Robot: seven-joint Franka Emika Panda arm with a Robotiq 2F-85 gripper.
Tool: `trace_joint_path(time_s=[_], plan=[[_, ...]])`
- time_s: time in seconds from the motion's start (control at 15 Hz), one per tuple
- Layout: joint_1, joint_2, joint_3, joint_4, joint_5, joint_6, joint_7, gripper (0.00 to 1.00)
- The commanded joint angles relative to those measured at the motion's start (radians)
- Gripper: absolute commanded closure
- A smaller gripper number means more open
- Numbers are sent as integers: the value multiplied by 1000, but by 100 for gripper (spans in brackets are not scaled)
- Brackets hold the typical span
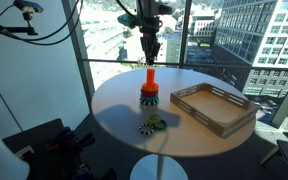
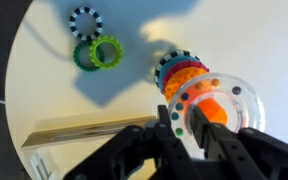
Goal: Put the colorless ring around the orange rod
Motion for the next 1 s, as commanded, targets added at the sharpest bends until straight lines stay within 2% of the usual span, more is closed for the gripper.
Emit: trace_joint_path(time_s=[0.0, 0.4, 0.93], plan=[[-12, 68, 13, 108, 35, -92, -16, 91], [-11, 164, 19, 229, 26, -187, -3, 90], [-11, 283, 20, 353, 23, -251, 1, 90]])
